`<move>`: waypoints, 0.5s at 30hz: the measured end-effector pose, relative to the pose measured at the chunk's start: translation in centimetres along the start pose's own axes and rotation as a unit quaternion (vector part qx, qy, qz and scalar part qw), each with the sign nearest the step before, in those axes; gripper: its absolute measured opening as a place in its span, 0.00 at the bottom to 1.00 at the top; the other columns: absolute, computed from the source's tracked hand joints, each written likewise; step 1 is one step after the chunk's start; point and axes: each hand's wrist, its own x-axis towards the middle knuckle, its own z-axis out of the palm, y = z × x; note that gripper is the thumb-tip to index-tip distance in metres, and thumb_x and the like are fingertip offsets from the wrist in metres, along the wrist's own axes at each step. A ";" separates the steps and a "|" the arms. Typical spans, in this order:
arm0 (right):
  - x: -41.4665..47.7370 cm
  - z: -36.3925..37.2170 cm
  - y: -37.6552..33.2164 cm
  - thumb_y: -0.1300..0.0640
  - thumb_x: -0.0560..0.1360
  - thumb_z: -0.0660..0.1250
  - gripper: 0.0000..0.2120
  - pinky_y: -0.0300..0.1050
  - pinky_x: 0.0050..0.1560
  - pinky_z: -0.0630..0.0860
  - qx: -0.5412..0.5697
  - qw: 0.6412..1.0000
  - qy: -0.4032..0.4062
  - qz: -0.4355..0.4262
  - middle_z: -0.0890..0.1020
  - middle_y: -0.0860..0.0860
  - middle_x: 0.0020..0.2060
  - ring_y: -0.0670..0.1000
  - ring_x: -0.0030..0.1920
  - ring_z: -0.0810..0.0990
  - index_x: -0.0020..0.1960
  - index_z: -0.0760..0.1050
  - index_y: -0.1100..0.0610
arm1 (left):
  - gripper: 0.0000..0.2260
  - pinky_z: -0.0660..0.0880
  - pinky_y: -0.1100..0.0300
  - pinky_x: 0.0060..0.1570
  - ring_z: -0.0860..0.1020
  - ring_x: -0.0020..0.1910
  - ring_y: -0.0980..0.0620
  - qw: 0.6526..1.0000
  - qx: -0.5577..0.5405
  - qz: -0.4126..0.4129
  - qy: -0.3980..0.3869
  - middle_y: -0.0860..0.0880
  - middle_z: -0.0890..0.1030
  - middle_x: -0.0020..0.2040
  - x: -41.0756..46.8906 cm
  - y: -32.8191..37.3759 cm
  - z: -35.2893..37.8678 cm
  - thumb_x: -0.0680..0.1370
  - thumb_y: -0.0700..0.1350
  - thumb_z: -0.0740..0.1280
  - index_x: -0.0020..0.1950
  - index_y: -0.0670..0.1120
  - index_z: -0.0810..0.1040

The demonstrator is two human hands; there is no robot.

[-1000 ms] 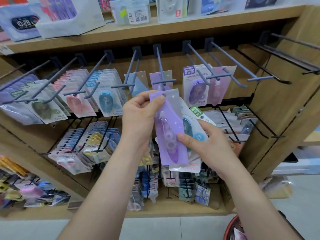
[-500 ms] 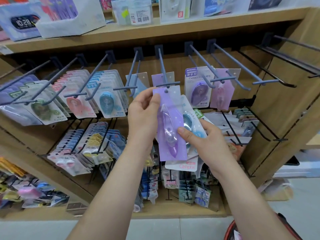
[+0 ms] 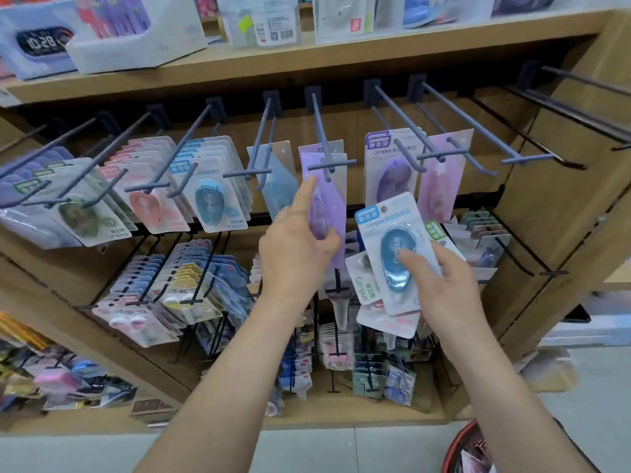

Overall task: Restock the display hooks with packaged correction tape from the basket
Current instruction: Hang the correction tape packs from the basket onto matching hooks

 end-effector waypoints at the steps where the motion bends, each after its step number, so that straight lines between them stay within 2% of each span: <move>1: -0.1 -0.4 0.0 0.57 0.79 0.66 0.07 0.35 0.38 0.75 0.005 1.000 0.006 0.008 0.85 0.40 0.40 0.40 0.40 0.81 0.46 0.81 0.47 | 0.34 0.76 0.54 0.47 0.77 0.43 0.51 1.000 0.005 0.002 0.005 0.50 0.79 0.42 0.6 0.0 0.5 0.75 0.49 0.70 0.78 0.59 0.59; 3: -0.3 -0.9 -0.1 0.58 0.80 0.66 0.08 0.38 0.41 0.78 0.013 1.000 -0.002 0.017 0.85 0.39 0.41 0.41 0.43 0.83 0.47 0.81 0.47 | 0.31 0.73 0.55 0.47 0.77 0.46 0.49 1.000 0.006 -0.002 0.022 0.48 0.80 0.44 2.0 0.0 1.4 0.75 0.47 0.69 0.76 0.57 0.64; 5: -0.4 -1.1 -0.1 0.56 0.79 0.67 0.07 0.47 0.48 0.80 0.031 0.999 -0.014 0.032 0.86 0.42 0.45 0.47 0.48 0.84 0.49 0.82 0.46 | 0.27 0.69 0.55 0.44 0.77 0.48 0.45 0.999 0.027 -0.019 0.014 0.47 0.78 0.47 3.4 0.2 2.0 0.75 0.47 0.69 0.73 0.55 0.66; 7: -0.7 -1.2 -0.2 0.51 0.77 0.69 0.05 0.55 0.53 0.80 0.050 0.997 -0.028 0.041 0.86 0.47 0.48 0.52 0.51 0.85 0.49 0.84 0.46 | 0.26 0.66 0.55 0.43 0.77 0.49 0.44 0.999 0.046 -0.029 0.000 0.46 0.77 0.49 4.1 0.1 2.3 0.76 0.48 0.69 0.73 0.54 0.65; 9: -0.8 -1.2 -0.4 0.46 0.72 0.70 0.08 0.56 0.53 0.80 0.051 0.997 -0.046 0.036 0.86 0.48 0.49 0.54 0.52 0.85 0.49 0.84 0.46 | 0.28 0.66 0.56 0.44 0.75 0.48 0.46 0.999 0.028 -0.030 -0.001 0.48 0.75 0.50 3.8 -0.2 2.2 0.77 0.49 0.70 0.75 0.54 0.64; 10: -0.9 -1.2 -0.5 0.45 0.71 0.70 0.10 0.54 0.52 0.80 0.050 0.997 -0.055 0.031 0.86 0.48 0.49 0.53 0.52 0.85 0.49 0.84 0.46 | 0.28 0.67 0.57 0.44 0.74 0.47 0.49 0.999 -0.015 -0.035 0.013 0.49 0.74 0.50 3.2 -0.4 2.1 0.78 0.50 0.70 0.75 0.55 0.64; 12: -0.9 -1.2 -0.6 0.46 0.71 0.70 0.11 0.46 0.48 0.81 0.054 0.996 -0.072 0.022 0.86 0.46 0.47 0.49 0.50 0.85 0.50 0.83 0.48 | 0.22 0.74 0.57 0.49 0.76 0.46 0.52 0.980 -0.181 -0.075 0.035 0.50 0.74 0.51 1.4 -0.5 2.0 0.79 0.49 0.68 0.72 0.55 0.68; 14: -0.8 -1.1 -0.9 0.47 0.69 0.71 0.10 0.40 0.43 0.79 0.047 0.995 -0.092 0.011 0.86 0.44 0.44 0.46 0.46 0.84 0.49 0.83 0.49 | 0.10 0.79 0.52 0.54 0.80 0.48 0.51 0.913 -0.382 -0.147 -0.004 0.48 0.81 0.52 -0.7 0.4 1.4 0.81 0.48 0.66 0.62 0.53 0.77; 15: -0.8 -1.0 -0.9 0.47 0.69 0.71 0.10 0.38 0.41 0.79 0.041 0.994 -0.100 0.008 0.86 0.44 0.43 0.45 0.45 0.84 0.47 0.83 0.48 | 0.07 0.81 0.51 0.51 0.82 0.48 0.50 0.872 -0.454 -0.174 -0.046 0.47 0.84 0.51 -1.6 0.9 1.1 0.81 0.48 0.66 0.57 0.51 0.80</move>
